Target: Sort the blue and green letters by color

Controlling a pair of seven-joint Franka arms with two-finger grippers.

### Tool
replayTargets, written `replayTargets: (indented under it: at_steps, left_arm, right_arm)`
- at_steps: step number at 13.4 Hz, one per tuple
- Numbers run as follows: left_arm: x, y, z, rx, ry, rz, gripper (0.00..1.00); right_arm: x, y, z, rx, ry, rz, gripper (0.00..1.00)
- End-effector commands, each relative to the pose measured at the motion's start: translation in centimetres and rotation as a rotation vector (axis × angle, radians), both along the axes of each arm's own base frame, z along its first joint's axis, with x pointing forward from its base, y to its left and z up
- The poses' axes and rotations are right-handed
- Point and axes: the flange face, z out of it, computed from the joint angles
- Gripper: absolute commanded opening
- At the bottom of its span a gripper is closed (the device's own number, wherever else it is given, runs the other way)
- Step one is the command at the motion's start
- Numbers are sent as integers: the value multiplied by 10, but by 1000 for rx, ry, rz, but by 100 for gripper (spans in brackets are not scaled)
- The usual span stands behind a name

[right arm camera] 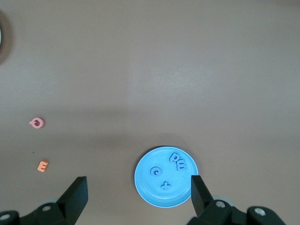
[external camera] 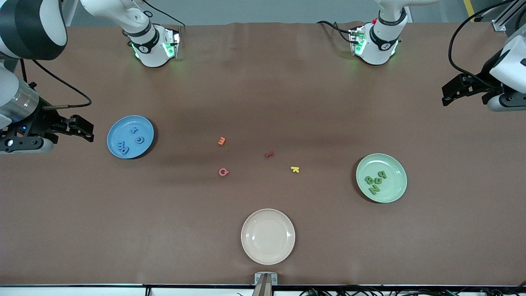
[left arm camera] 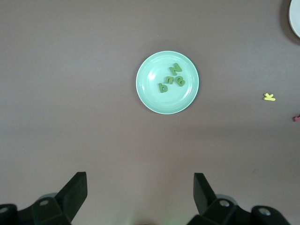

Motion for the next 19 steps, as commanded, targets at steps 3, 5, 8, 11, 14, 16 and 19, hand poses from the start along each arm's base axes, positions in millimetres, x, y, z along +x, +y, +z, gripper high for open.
replayTargets:
  at_steps: [3,5,8,11,14,16,19]
  left_arm:
    - [-5,-6,2,-5,9,-13,100]
    - [-1,-7,-2,-1,12,-15,100]
    - [-1,-6,-2,-1,13,-13,100]
    - [-1,-7,1,3,7,-16,100]
    - [-1,-7,1,3,7,-17,100]
    - [-1,-6,2,2,5,-19,100]
    - [-1,-7,1,3,7,-19,100]
  right_arm:
    - [0,-10,0,13,7,-21,97]
    - [-2,-10,4,29,-3,-9,97]
    - [-8,-11,14,43,-13,-4,97]
    - [-18,-10,18,35,-22,-3,97]
    - [-31,-7,20,27,-42,0,97]
    - [-32,-9,22,26,-43,-5,99]
    - [-38,-12,25,24,-40,-11,99]
